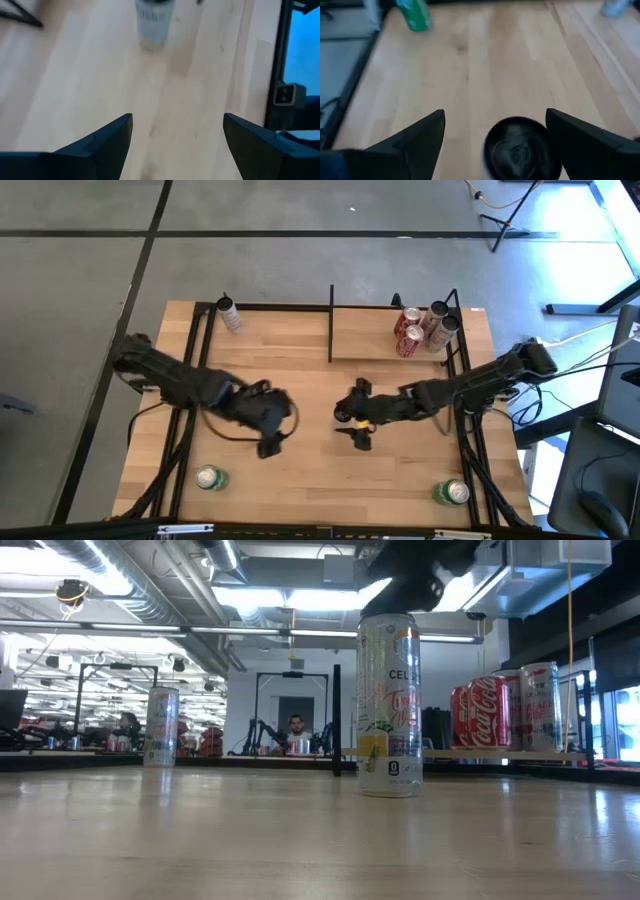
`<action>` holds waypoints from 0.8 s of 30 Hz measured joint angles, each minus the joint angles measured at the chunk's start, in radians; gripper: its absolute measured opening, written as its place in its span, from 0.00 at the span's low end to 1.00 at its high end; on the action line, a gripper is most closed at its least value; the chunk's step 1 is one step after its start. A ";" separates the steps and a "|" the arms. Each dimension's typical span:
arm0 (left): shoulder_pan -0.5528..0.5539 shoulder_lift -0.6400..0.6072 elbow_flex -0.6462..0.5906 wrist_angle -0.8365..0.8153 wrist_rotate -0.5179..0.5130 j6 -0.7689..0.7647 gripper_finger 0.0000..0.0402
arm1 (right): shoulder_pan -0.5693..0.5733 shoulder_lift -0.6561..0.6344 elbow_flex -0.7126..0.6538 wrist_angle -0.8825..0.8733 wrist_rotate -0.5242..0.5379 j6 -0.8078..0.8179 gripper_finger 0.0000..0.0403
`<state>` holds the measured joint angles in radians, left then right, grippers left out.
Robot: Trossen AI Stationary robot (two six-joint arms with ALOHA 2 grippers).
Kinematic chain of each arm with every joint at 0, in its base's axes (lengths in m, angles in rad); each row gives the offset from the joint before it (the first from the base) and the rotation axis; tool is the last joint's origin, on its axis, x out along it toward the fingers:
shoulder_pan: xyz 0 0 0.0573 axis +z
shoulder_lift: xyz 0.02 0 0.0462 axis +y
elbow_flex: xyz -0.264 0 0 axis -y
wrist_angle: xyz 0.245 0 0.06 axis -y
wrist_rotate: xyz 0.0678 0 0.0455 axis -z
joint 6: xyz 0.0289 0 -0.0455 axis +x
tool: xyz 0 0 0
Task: Place canned beverage on shelf
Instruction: Put the bottom white-yellow soda can on the shelf
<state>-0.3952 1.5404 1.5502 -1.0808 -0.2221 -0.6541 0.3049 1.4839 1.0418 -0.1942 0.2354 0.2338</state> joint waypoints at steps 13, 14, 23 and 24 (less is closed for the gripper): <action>-0.213 -0.332 -0.400 0.209 -0.119 -0.254 0.74 | -0.071 0.272 0.418 -0.603 -0.083 0.145 0.82; -0.220 -0.336 -0.403 0.215 -0.126 -0.255 0.74 | -0.070 0.277 0.420 -0.601 -0.097 0.152 0.82; -0.242 -0.337 -0.405 0.209 -0.162 -0.227 0.74 | -0.070 0.286 0.422 -0.618 -0.093 0.208 0.69; -0.242 -0.337 -0.405 0.208 -0.162 -0.226 0.74 | -0.070 0.286 0.423 -0.622 -0.094 0.208 0.64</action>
<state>-0.6369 1.2030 1.1454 -0.8726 -0.3843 -0.8803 0.2352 1.7694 1.4643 -0.8165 0.1409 0.4416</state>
